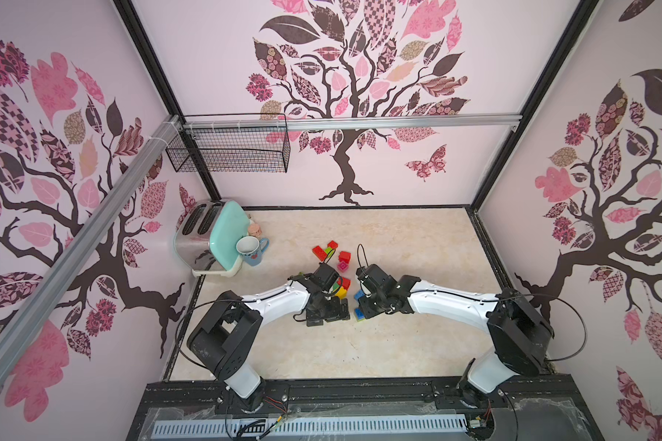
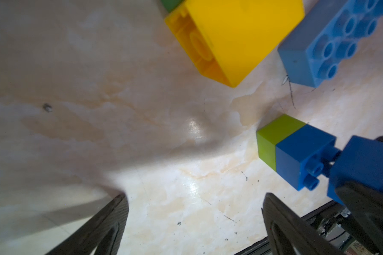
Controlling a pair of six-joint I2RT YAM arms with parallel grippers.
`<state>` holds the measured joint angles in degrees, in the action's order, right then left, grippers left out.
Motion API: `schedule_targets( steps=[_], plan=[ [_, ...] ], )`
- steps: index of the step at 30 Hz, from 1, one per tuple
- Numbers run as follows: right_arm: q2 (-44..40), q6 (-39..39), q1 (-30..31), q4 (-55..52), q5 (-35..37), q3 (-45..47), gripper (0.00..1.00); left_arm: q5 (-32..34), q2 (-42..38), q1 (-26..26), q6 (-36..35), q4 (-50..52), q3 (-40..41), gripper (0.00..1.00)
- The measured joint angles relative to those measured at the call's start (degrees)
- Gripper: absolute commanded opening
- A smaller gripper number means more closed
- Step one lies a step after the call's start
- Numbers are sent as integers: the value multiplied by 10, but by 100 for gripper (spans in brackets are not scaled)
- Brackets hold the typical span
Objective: Assemble the number 4 with lego
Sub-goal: Assemble the lego brick with the lego brick.
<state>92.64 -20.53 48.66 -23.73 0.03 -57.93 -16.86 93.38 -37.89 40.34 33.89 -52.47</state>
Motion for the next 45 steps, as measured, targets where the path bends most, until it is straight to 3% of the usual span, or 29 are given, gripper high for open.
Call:
schedule_targets(
  steps=[25,45],
  plan=[
    [5,-17,1,18,13,12,0,-5,17,0,0,-3,-16,98],
    [25,-33,50,1,123,-3,0,-5,17,0,0,-6,-16,98]
  ],
)
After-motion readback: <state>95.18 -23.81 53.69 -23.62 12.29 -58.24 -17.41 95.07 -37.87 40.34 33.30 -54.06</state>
